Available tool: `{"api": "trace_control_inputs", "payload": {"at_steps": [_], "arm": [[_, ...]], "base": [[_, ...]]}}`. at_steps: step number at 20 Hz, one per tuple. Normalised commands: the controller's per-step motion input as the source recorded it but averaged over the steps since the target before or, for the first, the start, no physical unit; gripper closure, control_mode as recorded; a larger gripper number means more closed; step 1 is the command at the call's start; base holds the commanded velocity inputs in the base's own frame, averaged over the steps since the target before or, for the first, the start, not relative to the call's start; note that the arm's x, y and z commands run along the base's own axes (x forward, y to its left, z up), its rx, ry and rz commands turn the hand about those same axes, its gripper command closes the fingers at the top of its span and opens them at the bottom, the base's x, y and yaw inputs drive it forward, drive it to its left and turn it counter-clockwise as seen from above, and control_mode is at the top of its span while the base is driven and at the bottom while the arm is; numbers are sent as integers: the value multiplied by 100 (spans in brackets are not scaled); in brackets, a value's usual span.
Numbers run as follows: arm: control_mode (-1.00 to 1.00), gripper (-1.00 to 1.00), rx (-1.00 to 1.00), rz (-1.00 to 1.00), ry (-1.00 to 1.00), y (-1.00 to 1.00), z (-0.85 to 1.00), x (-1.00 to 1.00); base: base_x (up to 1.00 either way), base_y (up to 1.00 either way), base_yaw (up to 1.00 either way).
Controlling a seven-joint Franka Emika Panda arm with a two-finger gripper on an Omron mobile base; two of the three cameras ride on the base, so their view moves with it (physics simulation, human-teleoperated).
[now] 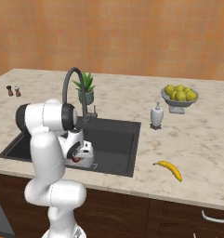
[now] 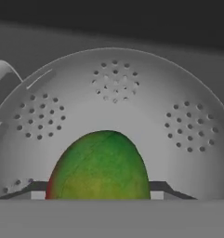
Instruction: Put the colander in the sink, put the banana, mango in the colander, and turn on the sink faucet and pour water over the colander.
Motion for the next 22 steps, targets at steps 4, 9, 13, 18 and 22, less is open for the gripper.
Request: {"api": "trace_control_inputs", "payload": {"at_steps": [4, 9, 13, 18, 22], "arm": [[-100, -100, 0, 0, -1, 0, -3, 13], [-100, -100, 1, -2, 0, -1, 39, 6], [-100, -100, 0, -4, 0, -2, 76, 20], [-100, -100, 0, 0, -25, -16, 99, -79], [-100, -100, 0, -3, -23, -33, 100, -99]], "base": [[0, 0, 0], [0, 0, 0], [0, 0, 0], [0, 0, 0], [0, 0, 0]]}}
